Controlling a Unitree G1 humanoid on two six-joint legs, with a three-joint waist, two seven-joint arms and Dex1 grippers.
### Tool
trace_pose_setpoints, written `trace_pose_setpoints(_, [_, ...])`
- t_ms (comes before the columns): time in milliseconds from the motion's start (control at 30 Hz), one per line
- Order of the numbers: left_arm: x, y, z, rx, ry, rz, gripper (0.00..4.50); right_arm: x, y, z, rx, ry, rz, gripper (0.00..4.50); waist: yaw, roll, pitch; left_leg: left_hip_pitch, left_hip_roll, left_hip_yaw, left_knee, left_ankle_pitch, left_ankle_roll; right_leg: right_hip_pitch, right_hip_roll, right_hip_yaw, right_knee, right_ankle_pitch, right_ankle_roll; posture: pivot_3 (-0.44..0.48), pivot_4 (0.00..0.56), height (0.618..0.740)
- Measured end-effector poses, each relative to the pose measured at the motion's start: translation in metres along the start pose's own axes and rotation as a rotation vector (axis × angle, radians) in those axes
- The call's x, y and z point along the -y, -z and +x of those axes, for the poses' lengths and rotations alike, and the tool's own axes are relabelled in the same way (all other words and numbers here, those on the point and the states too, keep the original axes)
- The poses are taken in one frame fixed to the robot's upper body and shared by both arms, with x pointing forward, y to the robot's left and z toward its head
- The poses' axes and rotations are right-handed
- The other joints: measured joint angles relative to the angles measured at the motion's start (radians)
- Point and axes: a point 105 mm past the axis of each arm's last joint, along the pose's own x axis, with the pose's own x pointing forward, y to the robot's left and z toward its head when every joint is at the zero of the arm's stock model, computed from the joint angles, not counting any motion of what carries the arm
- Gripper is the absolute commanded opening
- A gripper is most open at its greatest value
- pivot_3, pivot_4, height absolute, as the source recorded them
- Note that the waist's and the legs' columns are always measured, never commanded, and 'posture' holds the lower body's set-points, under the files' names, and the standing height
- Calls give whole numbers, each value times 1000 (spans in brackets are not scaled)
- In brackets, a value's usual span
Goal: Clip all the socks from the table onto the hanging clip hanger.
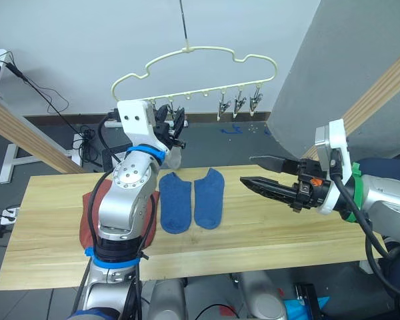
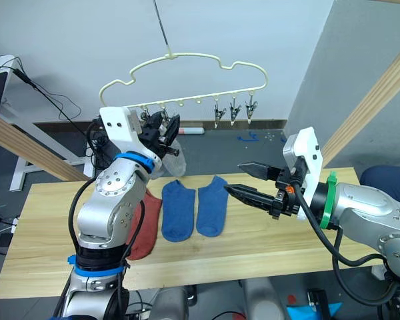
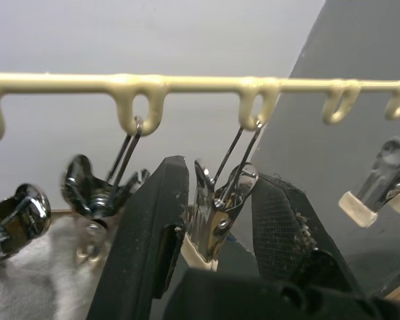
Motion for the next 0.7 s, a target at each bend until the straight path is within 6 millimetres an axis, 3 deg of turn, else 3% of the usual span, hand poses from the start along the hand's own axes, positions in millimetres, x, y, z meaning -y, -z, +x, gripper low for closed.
trace_pose_setpoints(667, [4, -3, 13, 10, -29, -49, 1786, -2, 3, 2, -6, 13, 0, 2851, -25, 0, 2, -1, 0, 0, -1, 0, 0, 0, 0, 0, -2, 0, 0, -306, 373, 740])
trace_pose_setpoints(700, [4, -4, 14, 13, -28, -57, 1607, -2, 3, 2, -6, 13, 0, 2851, -25, 0, 2, -1, 0, 0, -1, 0, 0, 0, 0, 0, -2, 0, 0, -306, 373, 740])
